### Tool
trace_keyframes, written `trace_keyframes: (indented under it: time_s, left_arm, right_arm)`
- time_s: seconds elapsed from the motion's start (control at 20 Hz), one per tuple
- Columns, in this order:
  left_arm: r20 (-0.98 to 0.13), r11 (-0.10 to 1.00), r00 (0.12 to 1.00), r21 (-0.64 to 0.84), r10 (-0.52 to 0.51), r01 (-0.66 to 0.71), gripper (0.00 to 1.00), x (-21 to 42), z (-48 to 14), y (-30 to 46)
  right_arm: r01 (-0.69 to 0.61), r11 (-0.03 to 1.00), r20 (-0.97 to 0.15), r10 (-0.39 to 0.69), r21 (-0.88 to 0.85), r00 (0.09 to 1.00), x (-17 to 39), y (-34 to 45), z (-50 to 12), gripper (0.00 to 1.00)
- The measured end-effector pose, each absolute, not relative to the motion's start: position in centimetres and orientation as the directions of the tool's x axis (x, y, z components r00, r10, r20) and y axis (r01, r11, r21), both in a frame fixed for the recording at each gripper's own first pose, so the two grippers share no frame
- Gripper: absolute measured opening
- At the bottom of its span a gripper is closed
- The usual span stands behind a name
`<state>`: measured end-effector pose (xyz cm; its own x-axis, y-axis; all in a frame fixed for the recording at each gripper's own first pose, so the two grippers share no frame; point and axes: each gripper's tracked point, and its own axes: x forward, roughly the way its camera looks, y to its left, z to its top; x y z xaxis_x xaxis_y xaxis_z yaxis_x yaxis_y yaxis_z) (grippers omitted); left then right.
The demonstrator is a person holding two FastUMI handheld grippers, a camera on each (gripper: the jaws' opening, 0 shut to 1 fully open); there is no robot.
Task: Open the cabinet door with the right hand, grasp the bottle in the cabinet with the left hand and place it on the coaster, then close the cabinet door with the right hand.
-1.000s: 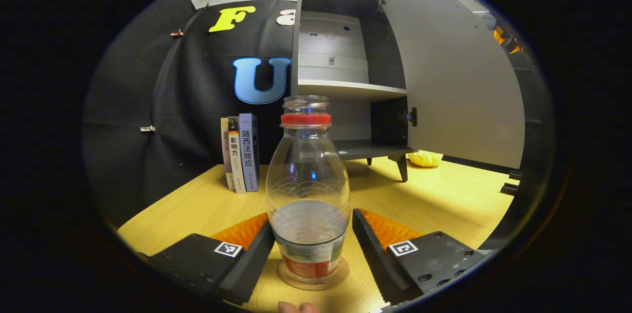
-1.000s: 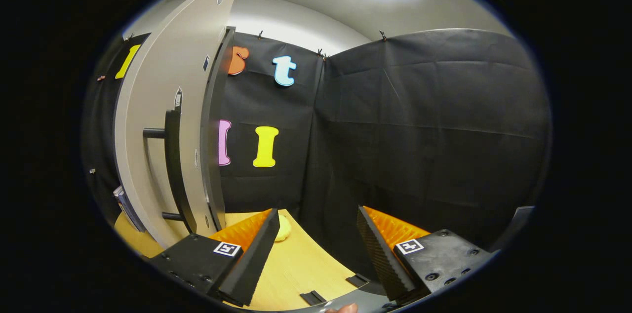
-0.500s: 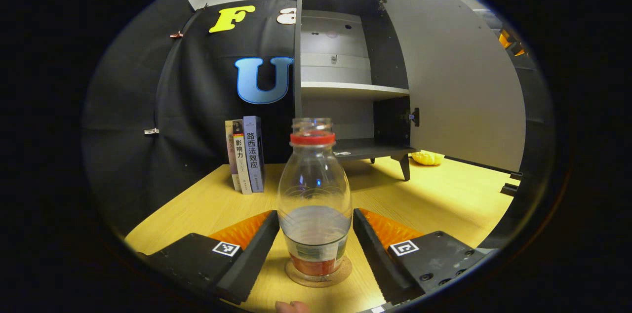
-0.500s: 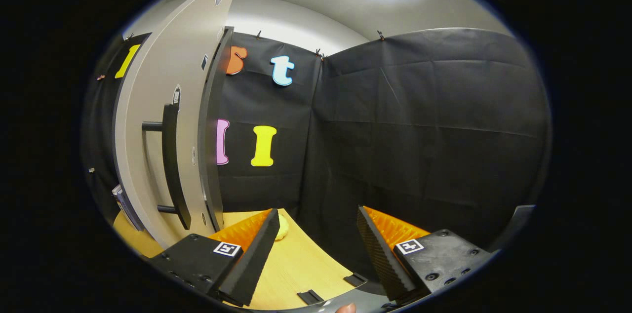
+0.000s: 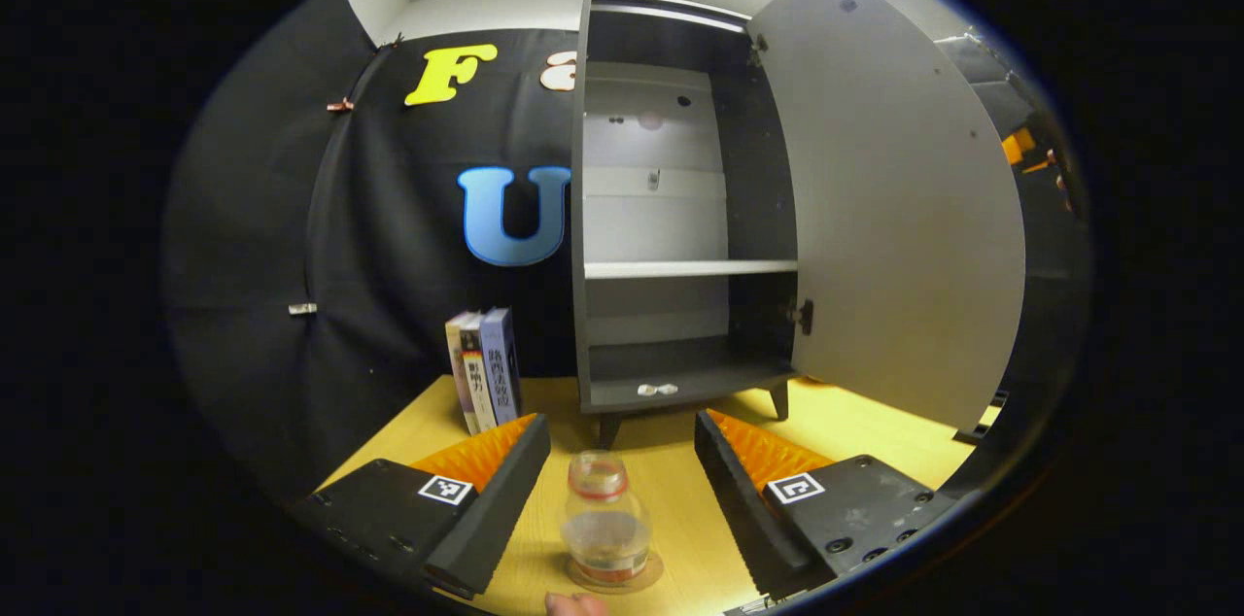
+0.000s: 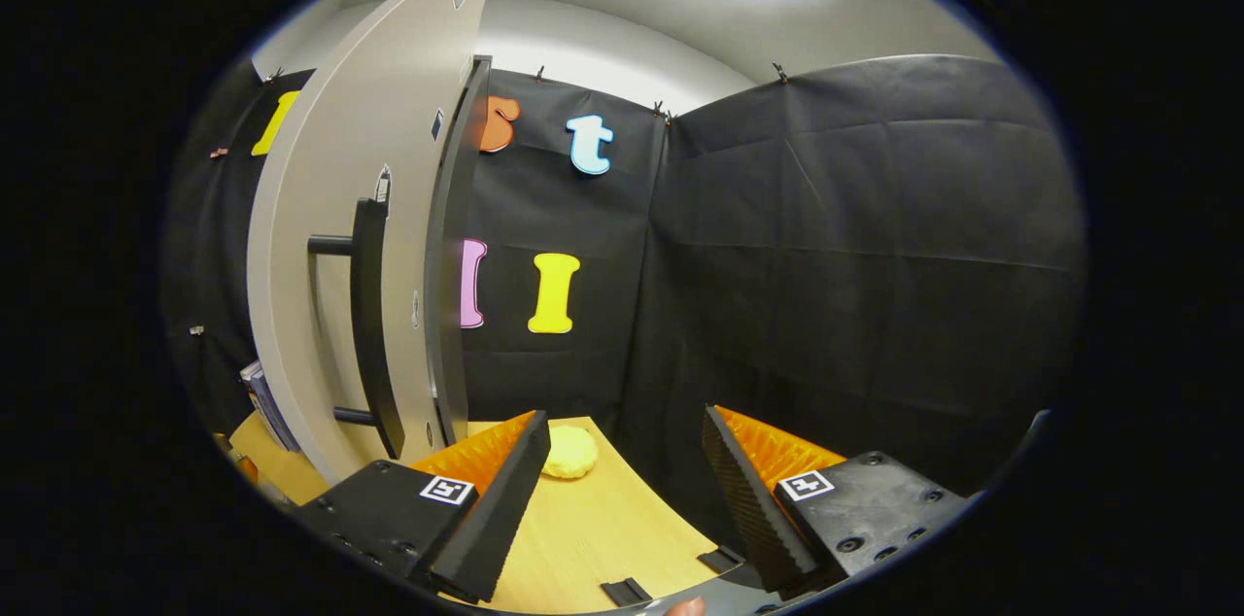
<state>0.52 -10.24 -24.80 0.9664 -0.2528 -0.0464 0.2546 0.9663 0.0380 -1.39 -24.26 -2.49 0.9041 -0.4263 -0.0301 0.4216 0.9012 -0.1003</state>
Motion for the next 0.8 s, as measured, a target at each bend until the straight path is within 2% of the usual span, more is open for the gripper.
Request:
trace_keyframes:
  time_s: [0.4,0.55,0.6,0.65,0.8]
  left_arm:
    - [-0.044,0.984,0.983,-0.006,-0.176,0.176,0.92,1.0,-12.0,-9.7]
    - [-0.052,0.988,0.987,-0.004,-0.154,0.154,0.94,0.4,-9.7,-8.9]
    - [-0.054,0.989,0.988,0.002,-0.146,0.147,0.93,0.2,-9.2,-8.5]
    - [-0.057,0.991,0.989,0.010,-0.136,0.137,0.94,0.1,-9.0,-8.1]
    - [-0.073,0.994,0.992,0.027,-0.100,0.102,0.94,-0.2,-8.9,-6.4]
  right_arm:
    - [0.277,0.961,-0.006,-0.277,-0.008,0.961,1.1,-21.5,0.4,0.97]
    - [0.253,0.967,-0.012,-0.253,0.027,0.967,0.9,-20.7,0.4,0.98]
    - [0.245,0.969,-0.011,-0.245,0.030,0.969,0.9,-20.3,0.5,0.94]
    - [0.238,0.971,-0.008,-0.238,0.029,0.971,1.0,-19.9,0.6,0.97]
    - [0.223,0.975,-0.014,-0.223,0.011,0.975,1.1,-18.9,0.5,0.96]
